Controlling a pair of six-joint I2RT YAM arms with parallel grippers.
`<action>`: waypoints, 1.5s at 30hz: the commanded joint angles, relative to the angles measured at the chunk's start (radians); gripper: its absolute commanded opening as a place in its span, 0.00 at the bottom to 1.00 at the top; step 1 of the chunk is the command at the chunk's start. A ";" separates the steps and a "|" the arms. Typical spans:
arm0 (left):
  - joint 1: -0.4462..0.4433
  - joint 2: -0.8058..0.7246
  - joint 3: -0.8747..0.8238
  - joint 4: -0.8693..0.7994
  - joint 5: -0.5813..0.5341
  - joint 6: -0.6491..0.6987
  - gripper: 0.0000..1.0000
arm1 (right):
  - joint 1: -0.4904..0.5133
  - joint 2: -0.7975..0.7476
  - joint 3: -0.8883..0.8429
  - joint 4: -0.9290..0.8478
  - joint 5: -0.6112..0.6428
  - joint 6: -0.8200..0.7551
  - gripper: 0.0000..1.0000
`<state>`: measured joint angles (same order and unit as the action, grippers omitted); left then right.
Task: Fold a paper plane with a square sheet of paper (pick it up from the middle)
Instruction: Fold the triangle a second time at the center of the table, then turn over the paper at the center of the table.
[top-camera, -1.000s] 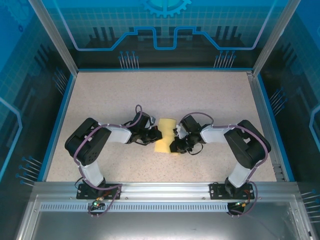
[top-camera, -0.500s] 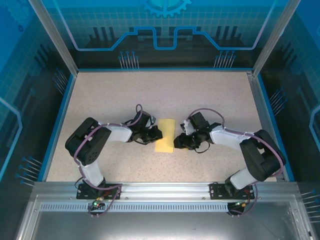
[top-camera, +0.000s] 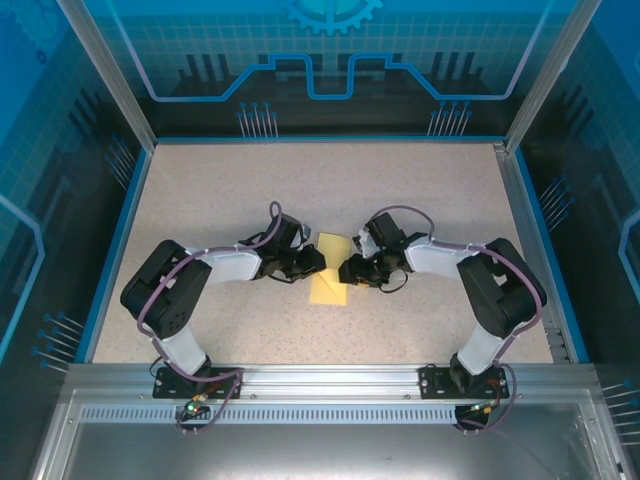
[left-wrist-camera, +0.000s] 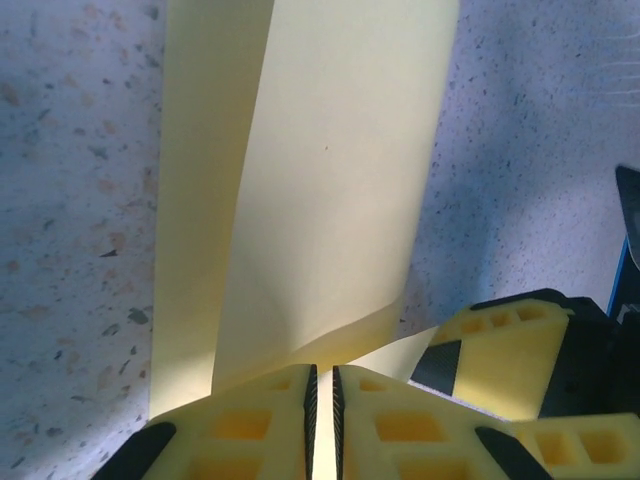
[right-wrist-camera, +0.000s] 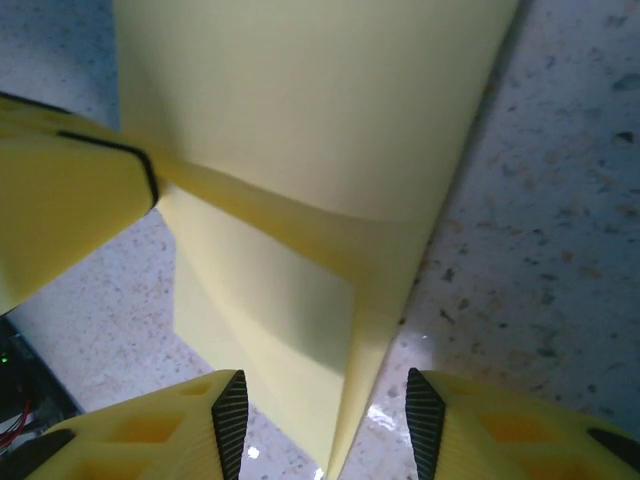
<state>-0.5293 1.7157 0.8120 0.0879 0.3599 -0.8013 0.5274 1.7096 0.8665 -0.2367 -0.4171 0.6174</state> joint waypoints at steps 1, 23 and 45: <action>-0.002 0.009 0.024 -0.041 -0.014 0.035 0.14 | -0.010 0.032 0.037 -0.003 0.020 0.018 0.48; -0.003 0.088 0.046 -0.074 -0.027 0.057 0.12 | -0.001 0.079 0.019 0.137 -0.041 0.130 0.38; -0.002 0.034 0.030 -0.058 -0.019 0.032 0.13 | -0.004 0.037 -0.110 0.243 -0.119 0.070 0.28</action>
<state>-0.5293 1.7859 0.8371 0.0460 0.3443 -0.7601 0.5224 1.7523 0.7925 -0.0025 -0.4900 0.7036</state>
